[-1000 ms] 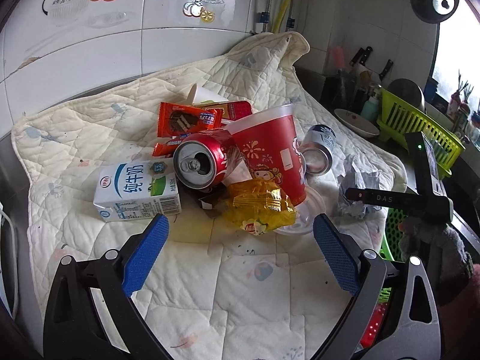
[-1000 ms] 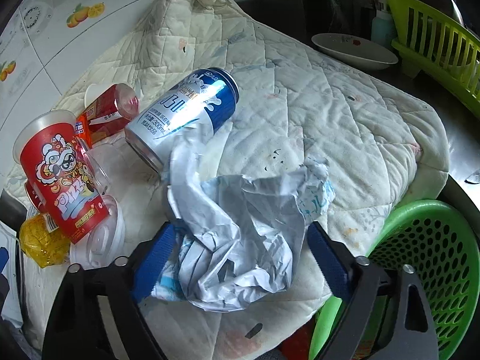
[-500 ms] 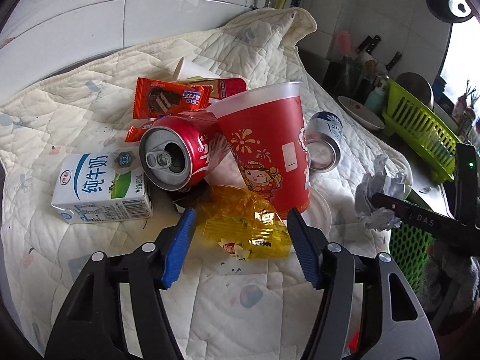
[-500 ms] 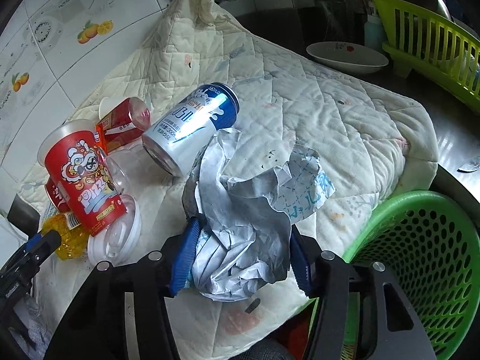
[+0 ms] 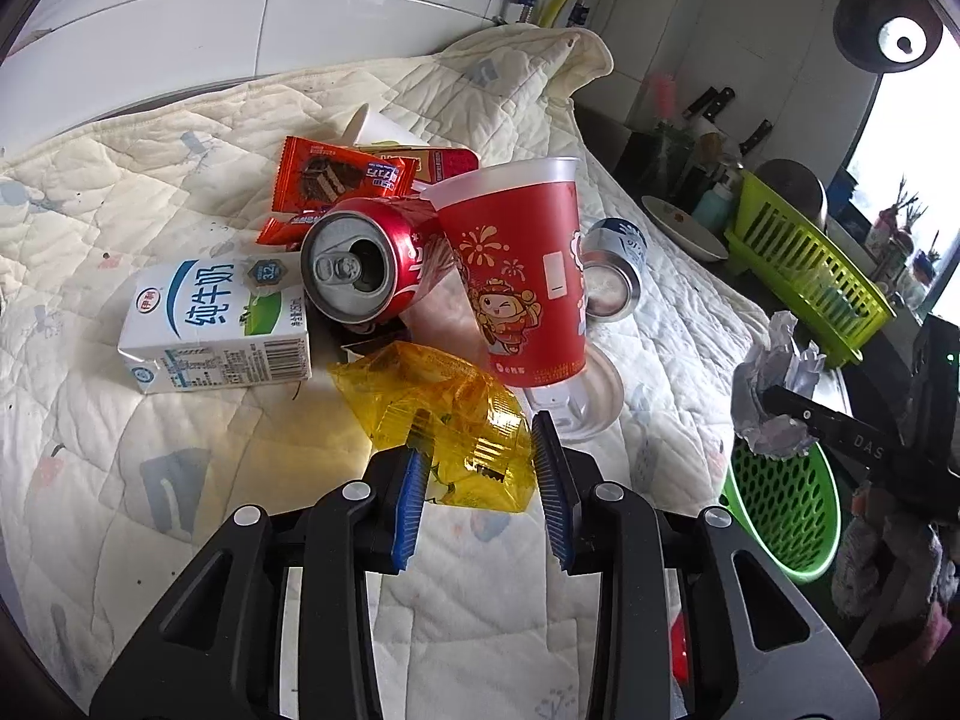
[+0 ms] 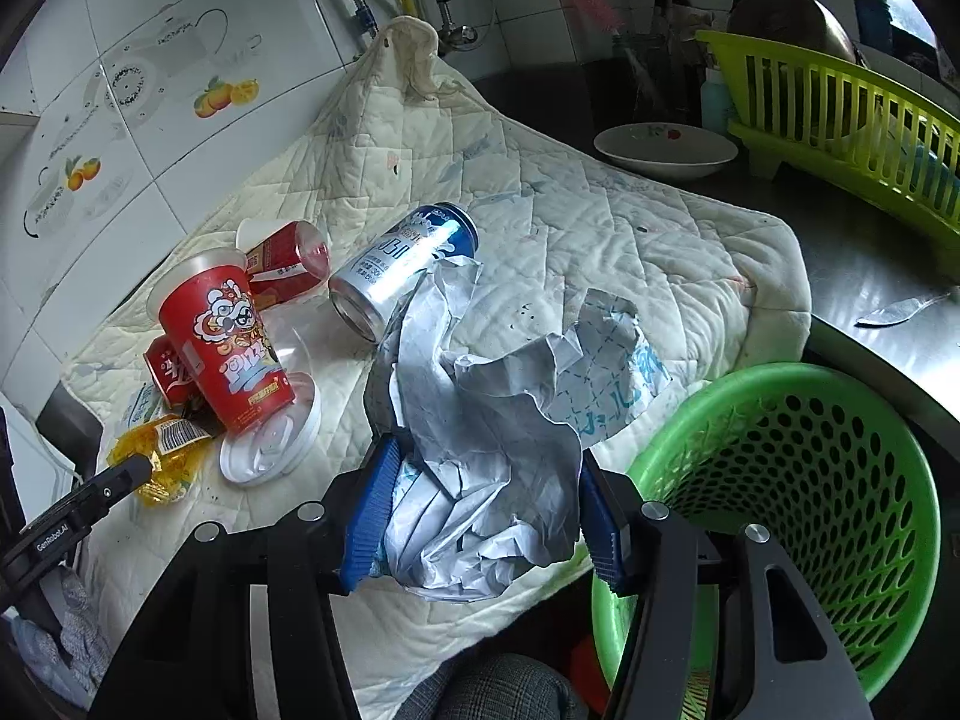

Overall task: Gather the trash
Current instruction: 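Carry the foil with the right tool into the green basket while the left tool drops the yellow wrapper there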

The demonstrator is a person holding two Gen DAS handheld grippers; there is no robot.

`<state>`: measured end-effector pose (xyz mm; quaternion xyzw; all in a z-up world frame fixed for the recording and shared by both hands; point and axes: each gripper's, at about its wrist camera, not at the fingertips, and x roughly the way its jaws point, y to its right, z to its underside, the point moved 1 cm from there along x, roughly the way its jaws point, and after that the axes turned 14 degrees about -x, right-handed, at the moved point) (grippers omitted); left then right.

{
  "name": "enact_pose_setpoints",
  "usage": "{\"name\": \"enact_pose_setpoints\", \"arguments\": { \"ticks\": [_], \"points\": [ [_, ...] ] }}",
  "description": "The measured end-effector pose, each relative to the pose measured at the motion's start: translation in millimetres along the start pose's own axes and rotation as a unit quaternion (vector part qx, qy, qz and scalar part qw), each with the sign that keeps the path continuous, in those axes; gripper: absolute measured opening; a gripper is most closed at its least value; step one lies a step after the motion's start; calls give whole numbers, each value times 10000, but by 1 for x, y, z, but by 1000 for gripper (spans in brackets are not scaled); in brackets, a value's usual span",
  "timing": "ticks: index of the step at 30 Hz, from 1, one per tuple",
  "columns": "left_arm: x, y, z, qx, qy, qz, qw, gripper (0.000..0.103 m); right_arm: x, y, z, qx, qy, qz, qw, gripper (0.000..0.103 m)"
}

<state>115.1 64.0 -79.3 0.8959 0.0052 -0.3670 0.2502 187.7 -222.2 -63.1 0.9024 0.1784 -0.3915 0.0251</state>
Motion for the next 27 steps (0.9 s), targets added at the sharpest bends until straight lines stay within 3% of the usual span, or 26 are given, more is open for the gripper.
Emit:
{"name": "enact_pose_setpoints", "arguments": {
  "ticks": [8,17,22,27],
  "points": [
    [-33,7,15,246,78,277,9993,33,-26,24,26,36,19,565,9984,54],
    [-48,53,18,704,79,852,9938,33,-33,77,58,295,-370,1279,9907,56],
    [-41,86,25,971,-49,1107,9891,33,-38,97,73,466,-424,1524,9863,74],
    [-27,120,34,1239,-254,1311,9833,33,-51,111,82,601,-336,1625,9843,80]
  ]
}}
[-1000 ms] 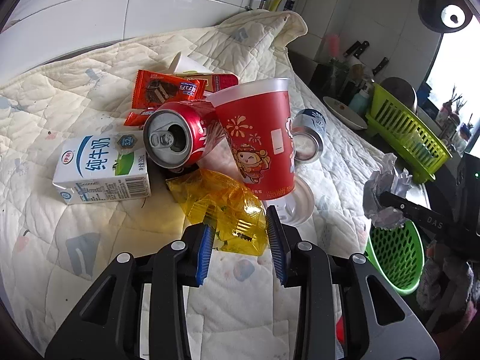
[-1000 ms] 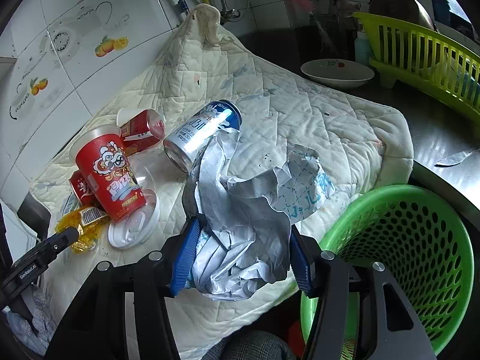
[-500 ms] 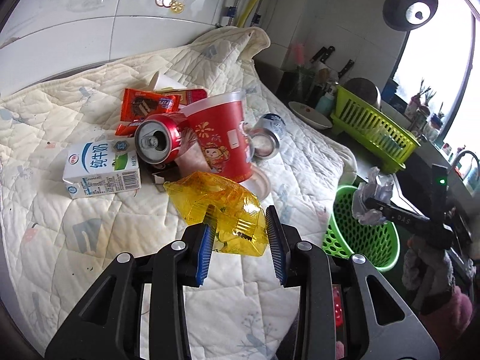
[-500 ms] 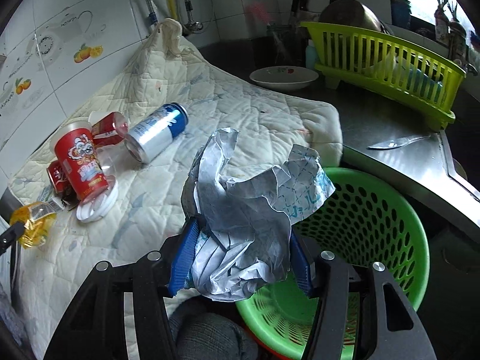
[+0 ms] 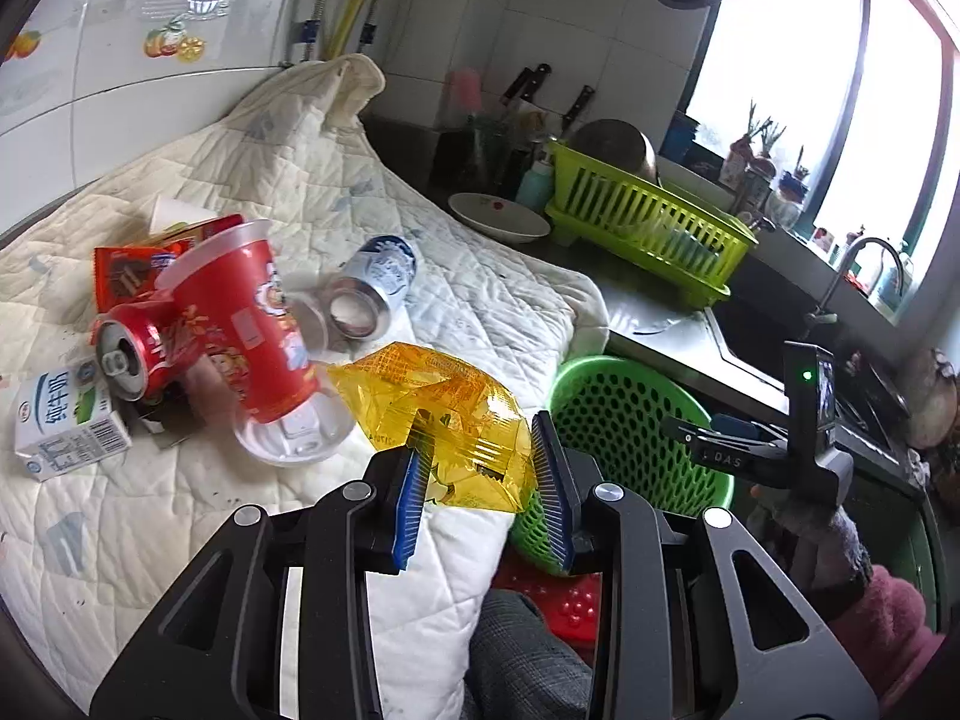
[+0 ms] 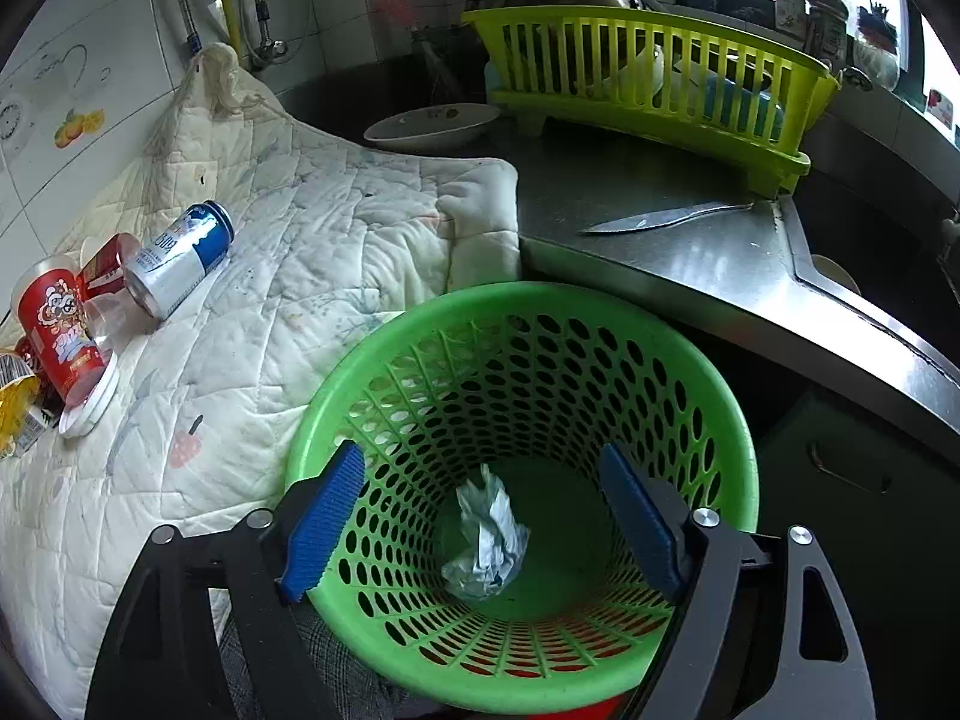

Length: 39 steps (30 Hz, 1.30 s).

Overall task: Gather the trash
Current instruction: 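Carry the foil with the right tool into the green basket while the left tool drops the yellow wrapper there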

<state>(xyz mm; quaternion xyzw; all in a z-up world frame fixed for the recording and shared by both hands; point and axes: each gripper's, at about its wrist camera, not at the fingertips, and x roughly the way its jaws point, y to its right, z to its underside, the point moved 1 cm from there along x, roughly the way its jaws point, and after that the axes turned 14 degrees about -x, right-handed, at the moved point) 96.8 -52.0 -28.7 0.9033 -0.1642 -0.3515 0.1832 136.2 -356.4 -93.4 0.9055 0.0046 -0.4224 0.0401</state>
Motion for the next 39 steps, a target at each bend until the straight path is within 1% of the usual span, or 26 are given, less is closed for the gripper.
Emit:
{"name": "enact_pose_setpoints", "arguments": {
  "ticks": [3,10,19,22,24,25,26,29,30,32,39],
  "points": [
    [17,19,2,143,-199,192,9995,33,-10,10,5,61,76,44,9999,80],
    [64,70,15,621,-649,447,9950,33,-34,33,21,277,227,117,9993,80],
    [123,117,37,1073,-1217,600,9849,34,-53,62,39,585,364,191,9974,81],
    [140,128,44,1202,-1351,556,9819,36,-56,69,44,659,378,203,9969,81],
    [149,133,49,1290,-1405,514,9803,40,-56,72,47,721,369,211,9965,81],
    [153,135,50,1321,-1436,498,9795,51,-56,74,48,750,361,207,9963,81],
    [157,136,52,1329,-1457,480,9792,60,-56,75,49,770,359,203,9962,81],
    [165,137,56,1350,-1521,423,9782,61,-56,78,52,807,357,205,9959,81],
    [166,135,57,1314,-1564,456,9778,62,-56,79,52,824,356,196,9958,81],
    [165,133,57,1261,-1553,473,9786,71,-56,80,53,841,354,191,9956,81],
    [146,120,49,1096,-1374,450,9834,71,-59,70,50,788,390,108,9961,81]
  ]
}}
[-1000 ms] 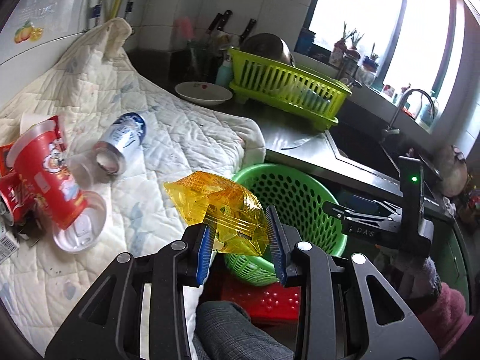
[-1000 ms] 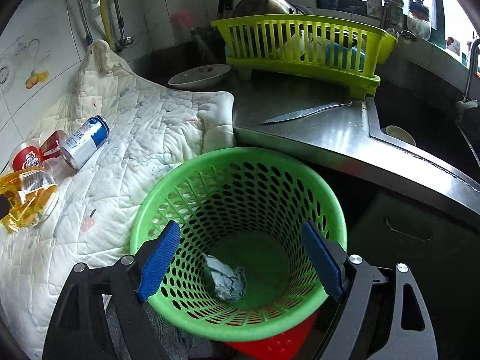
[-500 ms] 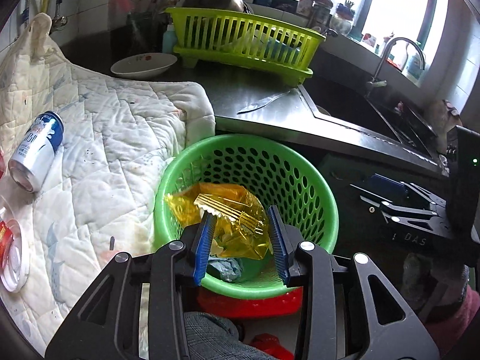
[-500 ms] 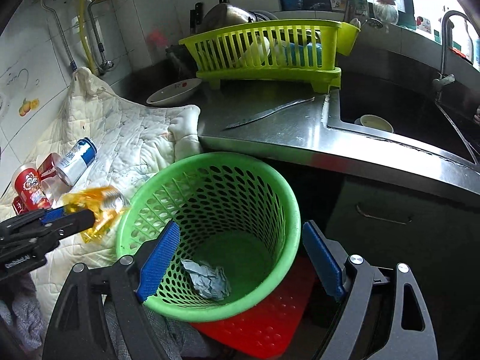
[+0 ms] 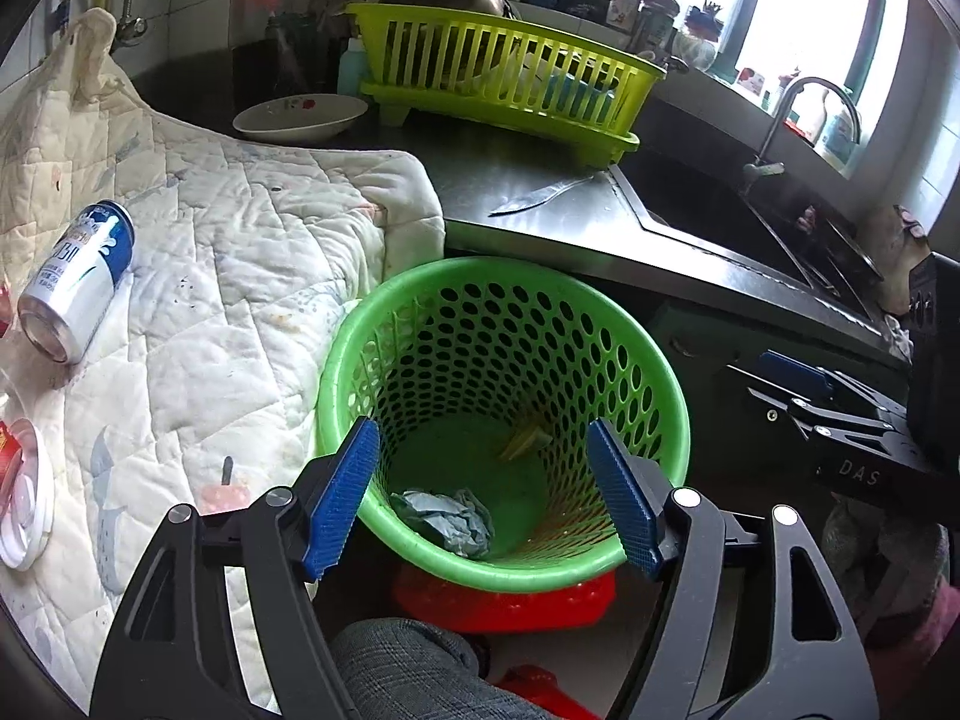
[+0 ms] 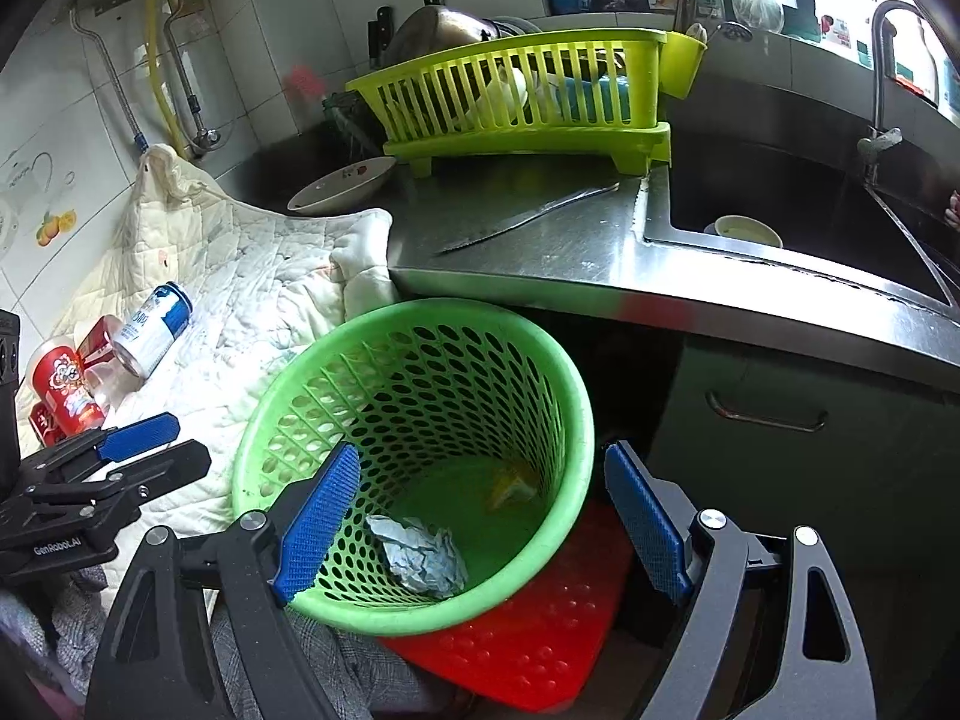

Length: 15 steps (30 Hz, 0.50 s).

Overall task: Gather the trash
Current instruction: 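Carry the foil with the right tool into the green basket while the left tool drops the yellow wrapper there, then grasp the red paper cup with the right tool while the left tool returns to the cloth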

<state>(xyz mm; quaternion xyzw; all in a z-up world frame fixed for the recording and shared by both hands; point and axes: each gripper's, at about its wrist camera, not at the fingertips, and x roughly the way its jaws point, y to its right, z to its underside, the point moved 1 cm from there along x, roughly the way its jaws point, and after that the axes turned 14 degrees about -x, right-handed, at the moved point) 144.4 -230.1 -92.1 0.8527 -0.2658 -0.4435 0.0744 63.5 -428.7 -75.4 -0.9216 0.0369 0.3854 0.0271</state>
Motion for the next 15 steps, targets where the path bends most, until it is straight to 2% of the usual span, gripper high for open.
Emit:
{"name": "enact_pose_setpoints", "arguments": {
  "ticks": [8,15],
  "points": [
    [-42,-23,4,-134,430,-327,9984,71,-4,-29,-10,-227,84,-244,9994,81],
    [-84,-62,11,-472,762,-670,9937,71,-1,-69,-25,-634,130,-573,9963,81]
  ]
}}
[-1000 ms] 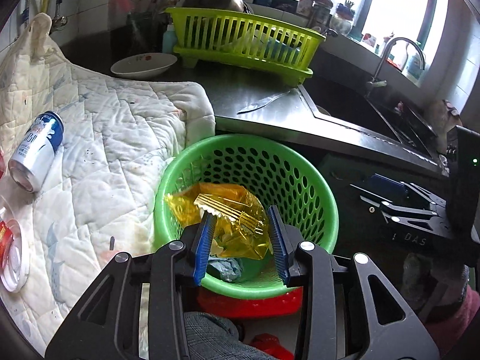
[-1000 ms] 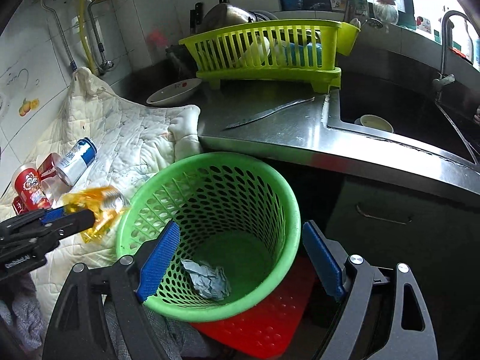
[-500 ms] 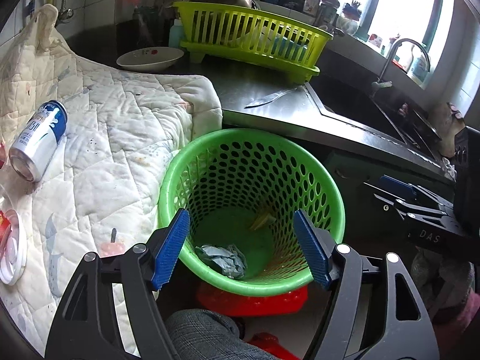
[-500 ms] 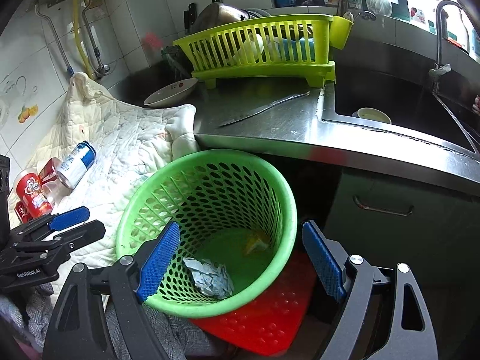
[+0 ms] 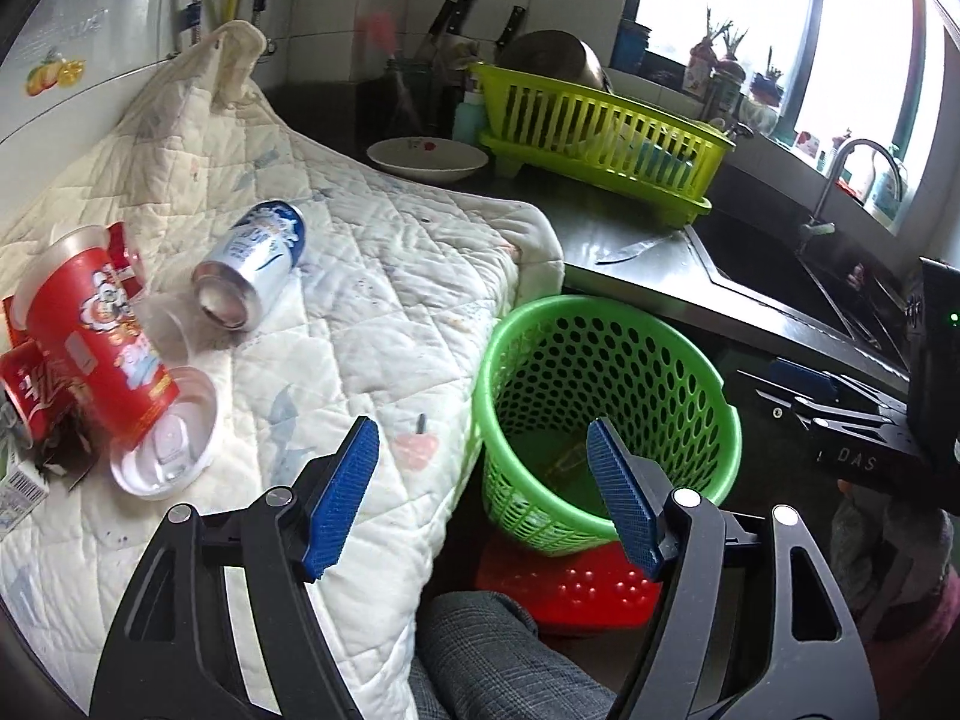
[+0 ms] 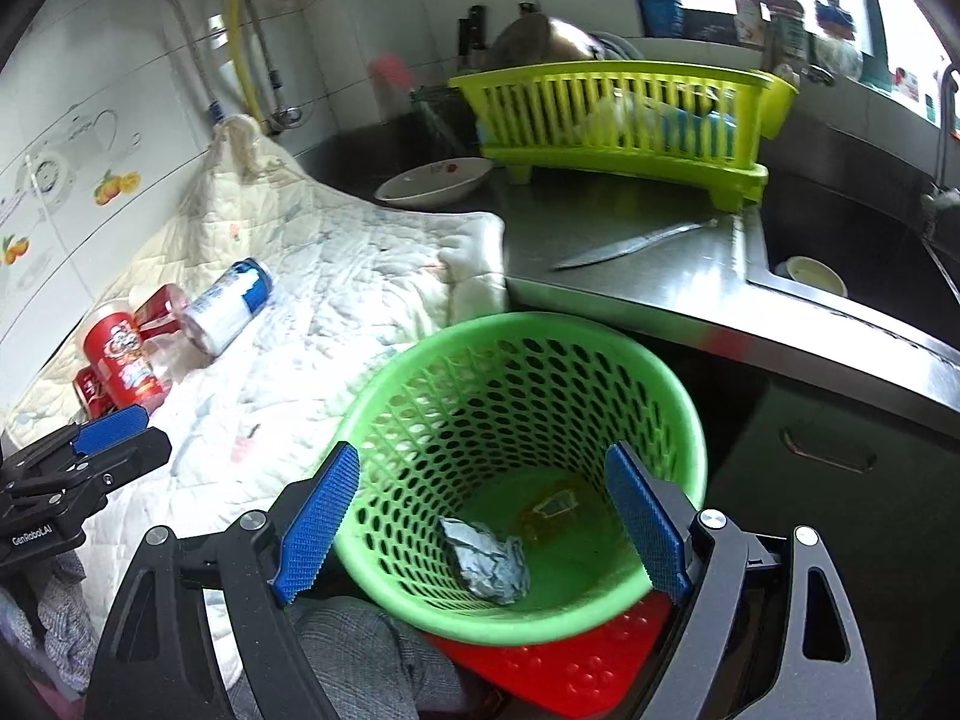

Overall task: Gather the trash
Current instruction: 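Grasp the red paper cup with the right tool while the left tool returns to the cloth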

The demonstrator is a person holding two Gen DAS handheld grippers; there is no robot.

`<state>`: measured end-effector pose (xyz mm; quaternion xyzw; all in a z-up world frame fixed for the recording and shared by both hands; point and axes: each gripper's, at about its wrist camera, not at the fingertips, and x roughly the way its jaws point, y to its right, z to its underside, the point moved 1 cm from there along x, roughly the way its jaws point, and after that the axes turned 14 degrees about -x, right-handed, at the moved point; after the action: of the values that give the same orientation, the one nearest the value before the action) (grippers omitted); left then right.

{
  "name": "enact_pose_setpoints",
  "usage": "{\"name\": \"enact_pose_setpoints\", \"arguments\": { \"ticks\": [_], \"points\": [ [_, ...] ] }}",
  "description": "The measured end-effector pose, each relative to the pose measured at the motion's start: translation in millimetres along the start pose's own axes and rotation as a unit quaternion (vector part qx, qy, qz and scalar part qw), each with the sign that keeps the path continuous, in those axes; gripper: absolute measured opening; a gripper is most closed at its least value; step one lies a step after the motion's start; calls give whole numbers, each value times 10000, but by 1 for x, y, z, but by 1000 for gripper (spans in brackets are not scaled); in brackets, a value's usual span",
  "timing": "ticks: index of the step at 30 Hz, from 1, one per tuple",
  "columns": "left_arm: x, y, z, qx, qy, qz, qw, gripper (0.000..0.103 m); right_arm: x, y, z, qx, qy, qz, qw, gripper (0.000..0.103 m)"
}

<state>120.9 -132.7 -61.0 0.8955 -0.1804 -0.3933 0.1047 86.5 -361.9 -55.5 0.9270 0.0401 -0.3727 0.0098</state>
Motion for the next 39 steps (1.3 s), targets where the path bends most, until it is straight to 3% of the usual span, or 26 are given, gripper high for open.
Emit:
{"name": "enact_pose_setpoints", "arguments": {
  "ticks": [10,19,30,39],
  "points": [
    [-48,-75,-1,-607,416,-630,9953,72,17,-63,-28,-528,57,-560,9970,81],
    [-85,-136,0,-1167,734,-1117,9841,73,34,-128,-51,-1025,63,-1102,9886,81],
    [-122,-191,1,-1653,1082,-1601,9671,74,60,-216,-84,-1871,108,-1803,9656,81],
    [-129,-219,-4,-1846,1149,-1741,9604,74,93,-276,-109,-2501,89,-1968,9480,81]
  ]
}}
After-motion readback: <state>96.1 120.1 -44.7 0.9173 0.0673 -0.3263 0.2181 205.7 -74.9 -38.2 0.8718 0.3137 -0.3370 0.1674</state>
